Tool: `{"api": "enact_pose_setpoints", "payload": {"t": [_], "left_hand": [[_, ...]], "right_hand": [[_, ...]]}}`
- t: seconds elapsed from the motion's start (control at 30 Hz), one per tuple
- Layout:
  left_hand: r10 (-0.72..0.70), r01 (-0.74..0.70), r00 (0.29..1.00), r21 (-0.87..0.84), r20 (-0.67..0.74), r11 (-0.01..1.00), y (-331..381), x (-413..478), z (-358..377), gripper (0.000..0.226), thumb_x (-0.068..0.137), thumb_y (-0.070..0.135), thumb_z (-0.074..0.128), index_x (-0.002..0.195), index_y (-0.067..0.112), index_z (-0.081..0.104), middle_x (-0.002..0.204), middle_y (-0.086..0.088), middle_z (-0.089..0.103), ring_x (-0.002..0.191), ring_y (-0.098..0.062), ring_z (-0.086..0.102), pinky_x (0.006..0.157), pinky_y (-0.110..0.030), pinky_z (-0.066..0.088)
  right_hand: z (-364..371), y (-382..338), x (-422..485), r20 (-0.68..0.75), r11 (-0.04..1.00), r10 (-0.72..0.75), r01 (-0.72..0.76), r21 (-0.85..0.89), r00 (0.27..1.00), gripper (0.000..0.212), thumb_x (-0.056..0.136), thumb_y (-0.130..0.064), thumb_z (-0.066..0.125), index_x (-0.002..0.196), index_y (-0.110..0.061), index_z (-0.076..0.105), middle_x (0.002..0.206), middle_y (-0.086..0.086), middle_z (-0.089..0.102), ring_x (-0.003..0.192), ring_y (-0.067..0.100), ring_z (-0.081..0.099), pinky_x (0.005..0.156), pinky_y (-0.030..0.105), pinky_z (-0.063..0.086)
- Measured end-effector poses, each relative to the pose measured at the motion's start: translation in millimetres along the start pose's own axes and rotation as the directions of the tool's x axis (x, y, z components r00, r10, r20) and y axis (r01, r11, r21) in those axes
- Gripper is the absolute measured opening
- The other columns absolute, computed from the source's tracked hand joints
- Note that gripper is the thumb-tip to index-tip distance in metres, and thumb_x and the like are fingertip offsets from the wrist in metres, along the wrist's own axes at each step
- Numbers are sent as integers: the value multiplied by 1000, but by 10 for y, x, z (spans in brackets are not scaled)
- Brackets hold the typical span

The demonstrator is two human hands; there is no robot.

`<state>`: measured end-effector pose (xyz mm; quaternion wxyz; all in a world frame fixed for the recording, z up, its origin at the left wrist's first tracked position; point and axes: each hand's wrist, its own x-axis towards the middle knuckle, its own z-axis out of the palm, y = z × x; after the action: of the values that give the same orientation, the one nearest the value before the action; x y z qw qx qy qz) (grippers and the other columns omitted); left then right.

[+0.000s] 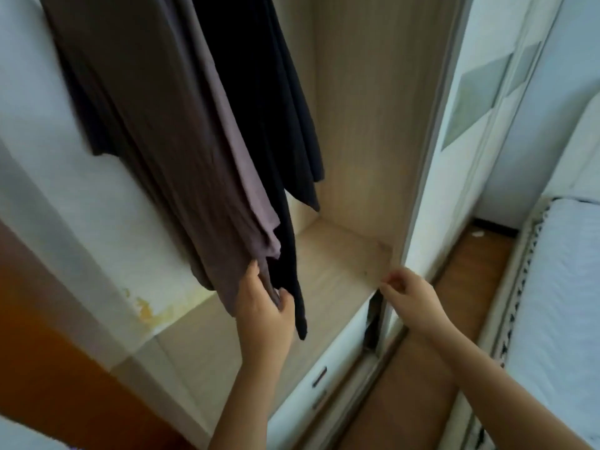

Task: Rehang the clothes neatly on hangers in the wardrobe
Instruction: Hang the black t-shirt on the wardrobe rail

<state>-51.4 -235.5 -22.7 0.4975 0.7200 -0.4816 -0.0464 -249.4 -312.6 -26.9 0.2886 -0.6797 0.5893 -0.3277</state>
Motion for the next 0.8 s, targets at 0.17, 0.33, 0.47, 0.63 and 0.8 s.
{"api": "enact_pose_setpoints", "payload": {"t": [0.17,0.33,0.47,0.63,0.8], "left_hand": [[-253,242,894,77,371,967,-495,-543,475,46,89,13,53,132,9,39,134,-9,48,121,-23,48,96,-34,41],[-473,393,657,268,587,880,-813,-873,740,34,90,12,49,123,9,45,127,-10,54,112,-25,53,91,-32,42],[-493,297,555,394,670,870,-987,-1132,745,34,91,14,48,125,13,45,126,-6,55,111,-22,54,87,-30,43],[-500,209,452,458,739,864,-1176,-1366,703,33,93,13,46,125,10,46,124,-9,57,108,-23,56,86,-29,43],[-438,95,374,436,818,895,-1332,-1567,597,32,93,13,45,124,9,48,123,-10,58,106,-23,57,79,-24,40]], "right_hand": [[140,1015,-463,110,943,315,-298,-148,943,14,88,-19,53,98,-11,59,90,4,61,93,25,60,72,24,36],[257,1900,-900,189,771,637,-614,-171,747,34,91,-24,51,119,-6,53,115,12,61,96,25,58,77,29,42],[295,2497,-1475,191,589,805,-796,-141,562,37,90,-21,53,121,-2,53,103,13,61,94,29,61,85,38,48],[222,2861,-2363,136,362,927,-928,-84,349,33,87,-13,55,116,3,54,80,11,58,68,27,57,65,35,48],[159,2706,-3054,43,254,965,-962,97,259,18,88,-12,51,106,-6,53,86,15,61,69,27,56,52,25,34]]}}
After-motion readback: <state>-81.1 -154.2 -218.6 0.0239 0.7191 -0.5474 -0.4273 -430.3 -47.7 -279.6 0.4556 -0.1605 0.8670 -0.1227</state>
